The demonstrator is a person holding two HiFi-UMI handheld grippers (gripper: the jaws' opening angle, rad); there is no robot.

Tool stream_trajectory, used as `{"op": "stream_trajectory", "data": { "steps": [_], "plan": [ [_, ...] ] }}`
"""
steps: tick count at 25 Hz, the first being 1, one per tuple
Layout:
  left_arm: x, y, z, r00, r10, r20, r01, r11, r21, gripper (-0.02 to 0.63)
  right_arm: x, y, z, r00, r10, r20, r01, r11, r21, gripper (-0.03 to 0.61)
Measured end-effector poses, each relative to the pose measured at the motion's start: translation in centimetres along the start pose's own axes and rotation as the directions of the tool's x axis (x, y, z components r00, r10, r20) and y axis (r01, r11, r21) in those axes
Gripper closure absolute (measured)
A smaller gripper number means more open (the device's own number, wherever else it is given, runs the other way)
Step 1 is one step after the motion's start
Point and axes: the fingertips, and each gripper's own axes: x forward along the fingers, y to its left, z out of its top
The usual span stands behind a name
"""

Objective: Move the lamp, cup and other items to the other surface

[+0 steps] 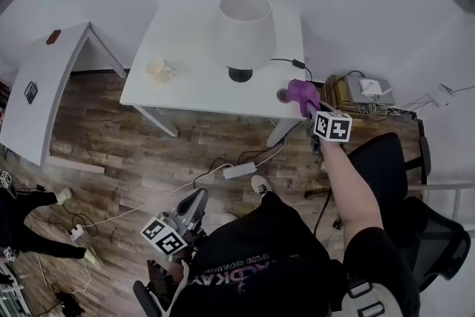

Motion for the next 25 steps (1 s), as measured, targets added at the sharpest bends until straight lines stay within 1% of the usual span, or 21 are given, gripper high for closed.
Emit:
{"op": "stream_trajectory", "data": {
  "steps": [6,10,14,18,22,25],
  "plan": [
    [-0.9,-1.2,-2.2,0.994,-0.079,-0.081,0.077,0.997,-0.023,0.615,-6.7,-2.2,-2.6,0.996,-0.073,0.049,0.07,0.996,0.064,0.489],
    [-1.1,-2.5,-4.7,0.977,-0.149,-0.154,0.141,0.988,-0.059,0.614,-11.7,-4.4,-5.8,0.987,-0.149,0.064,0.141,0.983,0.119,0.489],
    [-0.9,-3.7,-6.6,0.958,-0.208,-0.199,0.193,0.977,-0.093,0.614,-16.8,-6.9,-9.2,0.97,-0.234,0.059,0.221,0.96,0.171,0.489],
    [0.6,-5.3,-7.6,0.938,-0.262,-0.228,0.244,0.964,-0.102,0.614,-21.8,-10.5,-11.6,0.947,-0.318,0.048,0.301,0.928,0.22,0.489],
    [2.4,-7.6,-8.7,0.916,-0.307,-0.257,0.285,0.951,-0.123,0.615,-27.5,-15.5,-13.4,0.91,-0.412,0.04,0.383,0.875,0.297,0.489],
    [3.8,-9.2,-9.9,0.907,-0.322,-0.272,0.299,0.946,-0.125,0.615,-31.2,-19.2,-15.0,0.883,-0.468,0.034,0.43,0.835,0.344,0.489]
  ]
}}
